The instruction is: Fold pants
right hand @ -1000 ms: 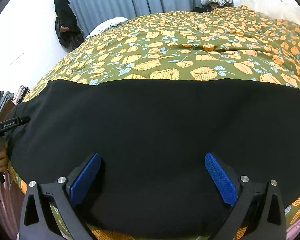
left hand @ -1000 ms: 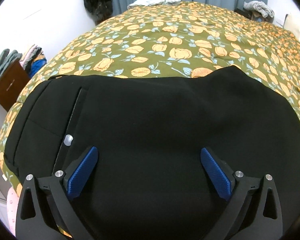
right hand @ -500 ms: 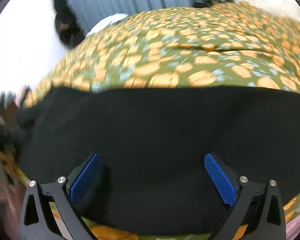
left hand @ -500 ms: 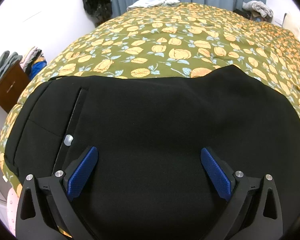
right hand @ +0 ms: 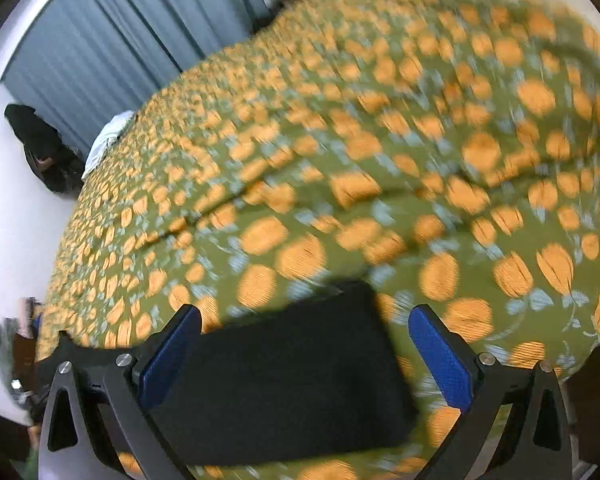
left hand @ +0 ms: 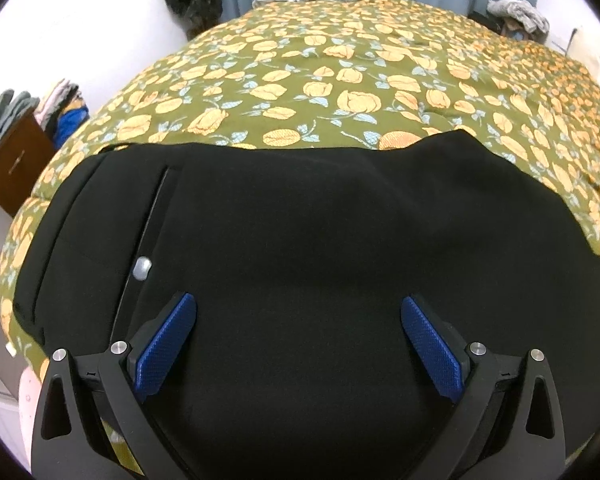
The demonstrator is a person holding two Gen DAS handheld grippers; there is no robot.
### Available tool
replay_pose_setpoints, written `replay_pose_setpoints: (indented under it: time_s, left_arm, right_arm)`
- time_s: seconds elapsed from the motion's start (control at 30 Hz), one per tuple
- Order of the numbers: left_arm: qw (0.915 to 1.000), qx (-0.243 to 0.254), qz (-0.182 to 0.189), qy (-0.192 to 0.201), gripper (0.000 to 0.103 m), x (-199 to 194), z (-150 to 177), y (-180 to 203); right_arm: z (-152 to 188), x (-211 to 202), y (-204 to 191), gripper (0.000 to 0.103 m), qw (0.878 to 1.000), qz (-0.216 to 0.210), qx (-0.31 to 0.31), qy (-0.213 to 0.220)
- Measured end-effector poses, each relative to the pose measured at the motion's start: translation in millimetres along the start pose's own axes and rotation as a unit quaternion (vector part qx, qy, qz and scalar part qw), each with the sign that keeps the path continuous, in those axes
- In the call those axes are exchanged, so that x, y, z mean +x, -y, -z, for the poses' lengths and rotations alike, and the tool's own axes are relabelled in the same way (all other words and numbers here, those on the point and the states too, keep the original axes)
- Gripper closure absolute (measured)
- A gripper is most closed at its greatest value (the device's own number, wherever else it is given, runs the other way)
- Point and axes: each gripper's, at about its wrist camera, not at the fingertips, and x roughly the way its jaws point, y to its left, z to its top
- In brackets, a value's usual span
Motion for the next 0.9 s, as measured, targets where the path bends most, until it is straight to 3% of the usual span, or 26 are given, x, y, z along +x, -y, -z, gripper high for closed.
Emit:
replay_pose_setpoints:
  time_s: [0.17, 0.3, 0.37, 0.43, 0.5, 0.7, 0.83, 0.9]
  left_arm:
    - [0.9994, -0.028, 0.016, -0.014, 0.001, -6.8, -1.1, -8.7]
    - [0.9988, -0.041, 0.015, -0.022, 0.001, -8.4, -2.6, -13.3]
    - [0.9987, -0.043, 0.012, -0.024, 0.001, -9.0, -2.4, -13.8]
    - [0.9986, -0.045, 0.01, -0.025, 0.001, -9.2, -1.7, -14.0]
    - [0.9987, -0.043, 0.005, -0.027, 0.001, -8.7, -0.9, -12.3]
    - [0.999, -0.03, -0.001, -0.032, 0.001, -9.3, 2.2, -5.9]
    - [0.9989, -0.03, -0.008, -0.035, 0.001, -7.8, 2.4, -4.4]
    - [0.9988, -0.033, -0.007, -0.036, 0.001, -8.0, 2.1, -4.5]
  right_arm:
    - [13.1, 22.6, 17.3, 0.019, 0.998, -0.054, -0.002, -0.046]
    - [19.7, 43.7, 26.6, 0.035, 0.994, -0.078, 0.022, -0.068]
    - [26.0, 53.7, 26.1, 0.048, 0.983, -0.148, 0.039, -0.096]
    - [27.5, 57.7, 19.7, 0.048, 0.979, -0.17, 0.025, -0.112]
    - [25.6, 58.8, 12.5, 0.048, 0.988, -0.114, -0.013, -0.108]
    - [5.3, 38.5, 29.7, 0.048, 0.996, -0.085, 0.008, -0.035]
    - [10.4, 55.0, 34.9, 0.048, 0.995, -0.042, -0.014, -0.087]
    - [17.6, 63.3, 36.4, 0.048, 0.993, -0.043, -0.024, -0.11]
